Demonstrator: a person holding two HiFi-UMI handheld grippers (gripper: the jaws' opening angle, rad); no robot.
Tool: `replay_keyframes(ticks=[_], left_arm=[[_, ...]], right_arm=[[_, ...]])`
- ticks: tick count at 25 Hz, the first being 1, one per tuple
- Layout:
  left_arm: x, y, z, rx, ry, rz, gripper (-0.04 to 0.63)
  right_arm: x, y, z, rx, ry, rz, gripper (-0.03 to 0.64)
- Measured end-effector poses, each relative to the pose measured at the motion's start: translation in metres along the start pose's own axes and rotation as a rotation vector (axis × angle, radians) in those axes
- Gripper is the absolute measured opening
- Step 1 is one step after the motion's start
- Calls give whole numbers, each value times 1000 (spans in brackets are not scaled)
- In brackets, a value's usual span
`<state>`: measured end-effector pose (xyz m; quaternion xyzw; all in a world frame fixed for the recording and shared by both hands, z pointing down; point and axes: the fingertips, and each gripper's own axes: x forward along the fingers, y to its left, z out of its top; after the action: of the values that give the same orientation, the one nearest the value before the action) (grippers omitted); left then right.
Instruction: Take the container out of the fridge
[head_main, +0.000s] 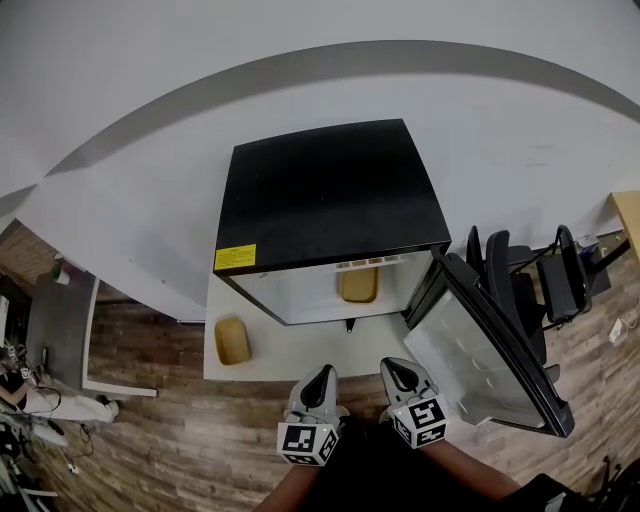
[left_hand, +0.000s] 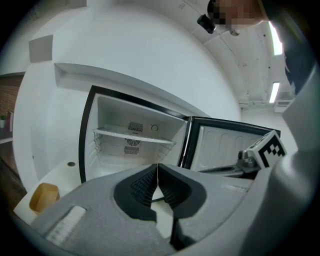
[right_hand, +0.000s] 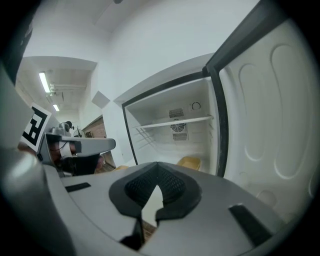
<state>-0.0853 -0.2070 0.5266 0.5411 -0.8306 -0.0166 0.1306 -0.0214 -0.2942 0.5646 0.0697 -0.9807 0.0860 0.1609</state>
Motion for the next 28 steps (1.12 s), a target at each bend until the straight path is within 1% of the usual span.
replay_keyframes(ticks=[7, 11, 16, 18, 20, 22, 23, 26, 28], left_arm=[[0, 18, 7, -20, -31, -23, 17], [-3, 29, 11, -32, -49, -22, 17], [-7, 38, 15, -48, -64, -45, 15], [-8, 41, 17, -53, -75, -55, 15], [-10, 47, 18, -49, -84, -51, 15], [-13, 56, 18, -45, -90, -42, 16], [-14, 60, 18, -46, -93, -37, 15], [-17, 72, 21, -48, -107, -30, 16], [-19, 77, 23, -49, -113, -33, 16]], right_arm=[[4, -14, 18, -12, -23, -104, 2], [1, -17, 27, 47, -56, -123, 2], [2, -17, 32, 46, -57, -149, 12], [6, -19, 30, 42, -51, -164, 46], [10, -21, 29, 47, -54, -189, 124], [15, -22, 30, 49, -66, -211, 228], [17, -22, 31, 45, -74, -222, 261], [26, -22, 34, 37, -88, -241, 299], [35, -20, 32, 45, -81, -236, 299]])
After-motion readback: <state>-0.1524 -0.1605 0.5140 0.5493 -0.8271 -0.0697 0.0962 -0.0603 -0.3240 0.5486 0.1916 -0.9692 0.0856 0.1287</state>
